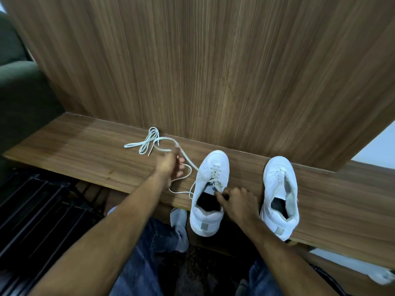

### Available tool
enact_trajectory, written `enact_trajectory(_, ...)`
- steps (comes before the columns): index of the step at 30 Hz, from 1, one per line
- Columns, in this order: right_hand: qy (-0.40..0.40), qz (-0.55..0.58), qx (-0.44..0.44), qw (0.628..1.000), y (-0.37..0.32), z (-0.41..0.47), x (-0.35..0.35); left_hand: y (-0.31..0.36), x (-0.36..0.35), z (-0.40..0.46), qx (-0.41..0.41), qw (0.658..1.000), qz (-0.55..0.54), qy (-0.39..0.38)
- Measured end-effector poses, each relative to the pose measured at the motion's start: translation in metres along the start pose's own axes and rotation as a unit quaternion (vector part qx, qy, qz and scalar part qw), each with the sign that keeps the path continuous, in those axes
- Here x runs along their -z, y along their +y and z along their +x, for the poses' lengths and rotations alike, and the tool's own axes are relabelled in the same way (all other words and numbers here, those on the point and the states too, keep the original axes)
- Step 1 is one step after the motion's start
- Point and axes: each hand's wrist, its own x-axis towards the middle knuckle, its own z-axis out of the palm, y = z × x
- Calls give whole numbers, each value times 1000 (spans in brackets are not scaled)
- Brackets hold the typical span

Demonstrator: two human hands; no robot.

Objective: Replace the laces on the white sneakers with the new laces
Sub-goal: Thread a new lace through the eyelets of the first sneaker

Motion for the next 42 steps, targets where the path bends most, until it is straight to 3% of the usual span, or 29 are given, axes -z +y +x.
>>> enact_trajectory(3, 1, 6, -1, 1000, 0, 0, 0, -44, -12, -14, 16, 987, 150, -49)
enact_trajectory(5, 0, 3, -2, 1000, 1, -1, 0, -59, -22, -17, 15, 981, 186, -44)
enact_trajectory(9, -2, -4, -2, 1000, -1, -1, 2, -60, -33, -14, -19, 991, 133, -22)
enact_trajectory(14, -3, -13, -2, 1000, -3, -1, 1, -20, -29, -10, -58, 997, -26, 41)
enact_trajectory(19, -9, -7, -8, 1000, -3, 0, 0, -19, -20, -3, -56, 997, 0, 53)
enact_trajectory(21, -5, 1, -10, 1000, -1, -1, -1, -25, -14, 3, -51, 994, 60, 83)
enact_trajectory(24, -5, 7, -8, 1000, 0, -1, -1, -29, -3, 5, -60, 935, 324, 134)
enact_trajectory(27, -5, 7, -5, 1000, -1, 0, -1, -33, 1, 0, -132, 866, 469, 112)
enact_trajectory(30, -3, 6, -5, 1000, -1, -1, -1, -34, -8, -2, -214, 796, 566, 2)
enact_trajectory(33, -1, 3, -8, 1000, -1, -2, 0, -41, -18, 2, -170, 770, 605, -113)
enact_trajectory(36, 1, 3, -8, 1000, 0, -1, 0, -42, -22, 5, -141, 800, 568, -131)
enact_trajectory(40, -19, 13, -11, 1000, -1, 0, 4, -15, -25, -1, -100, 915, 359, -153)
enact_trajectory(42, -44, 54, -22, 997, 1, 6, 11, 5, -27, -6, -122, 931, 307, -156)
